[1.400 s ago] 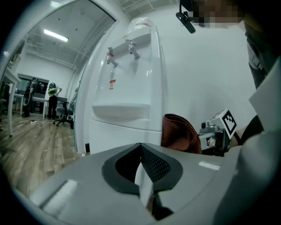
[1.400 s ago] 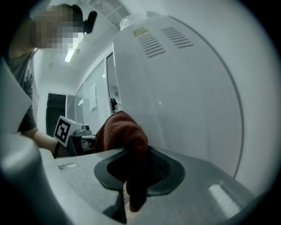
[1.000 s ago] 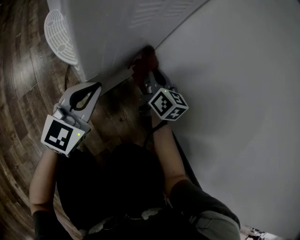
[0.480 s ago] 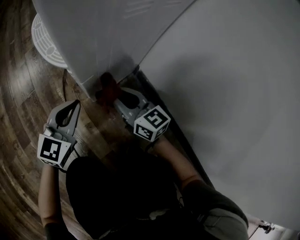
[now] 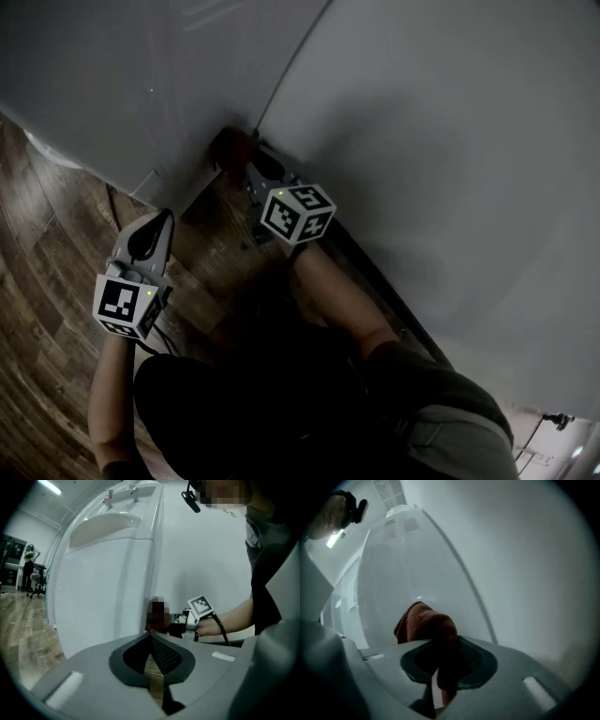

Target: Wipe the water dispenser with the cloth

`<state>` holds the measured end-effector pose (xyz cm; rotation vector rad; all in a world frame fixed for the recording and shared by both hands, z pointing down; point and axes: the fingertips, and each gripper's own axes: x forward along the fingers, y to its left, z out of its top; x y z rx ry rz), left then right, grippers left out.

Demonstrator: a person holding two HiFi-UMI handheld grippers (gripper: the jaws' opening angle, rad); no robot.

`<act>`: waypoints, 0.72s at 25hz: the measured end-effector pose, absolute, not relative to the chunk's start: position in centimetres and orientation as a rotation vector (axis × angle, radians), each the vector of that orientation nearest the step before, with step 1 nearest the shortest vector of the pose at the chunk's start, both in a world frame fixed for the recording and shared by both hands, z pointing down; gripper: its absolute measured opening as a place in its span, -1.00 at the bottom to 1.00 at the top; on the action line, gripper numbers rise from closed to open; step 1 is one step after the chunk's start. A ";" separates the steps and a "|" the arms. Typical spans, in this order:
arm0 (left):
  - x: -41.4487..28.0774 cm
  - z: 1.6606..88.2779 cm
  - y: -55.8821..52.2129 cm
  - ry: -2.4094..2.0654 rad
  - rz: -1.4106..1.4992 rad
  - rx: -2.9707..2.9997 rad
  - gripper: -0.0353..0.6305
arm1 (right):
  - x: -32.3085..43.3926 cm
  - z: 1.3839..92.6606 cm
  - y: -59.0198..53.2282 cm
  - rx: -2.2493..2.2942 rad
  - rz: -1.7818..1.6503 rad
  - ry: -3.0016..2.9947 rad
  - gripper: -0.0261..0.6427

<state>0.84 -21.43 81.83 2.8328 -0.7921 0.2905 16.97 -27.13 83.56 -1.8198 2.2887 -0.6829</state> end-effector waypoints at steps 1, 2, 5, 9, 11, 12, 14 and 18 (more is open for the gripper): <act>1.3 82.1 -21.3 -0.778 0.295 2.833 -0.84 | 18.6 83.8 -28.0 -1.877 -0.685 2.231 -0.73; 1.8 82.3 -21.2 -0.763 0.296 2.835 -0.84 | 20.1 83.9 -28.6 -1.926 -0.688 2.180 -0.73; 3.1 82.5 -20.6 -0.707 0.281 2.844 -0.83 | 22.9 84.7 -29.3 -2.050 -0.715 2.064 -0.73; 2.6 83.4 -20.1 -0.663 0.310 2.868 -0.84 | 19.9 86.5 -27.5 -2.006 -0.757 2.191 -0.73; 1.1 84.7 -20.3 -0.709 0.338 2.829 -0.83 | 15.3 88.0 -25.5 -1.868 -0.768 2.404 -0.73; 0.1 85.6 -20.5 -0.750 0.359 2.800 -0.83 | 12.6 89.0 -24.4 -1.774 -0.780 2.518 -0.73; -1.6 87.4 -20.9 -0.827 0.401 2.733 -0.83 | 7.5 91.0 -22.2 -1.563 -0.808 2.722 -0.73; -2.9 90.6 -21.2 -0.876 0.471 2.647 -0.83 | 2.6 94.9 -20.6 -1.367 -0.856 2.909 -0.73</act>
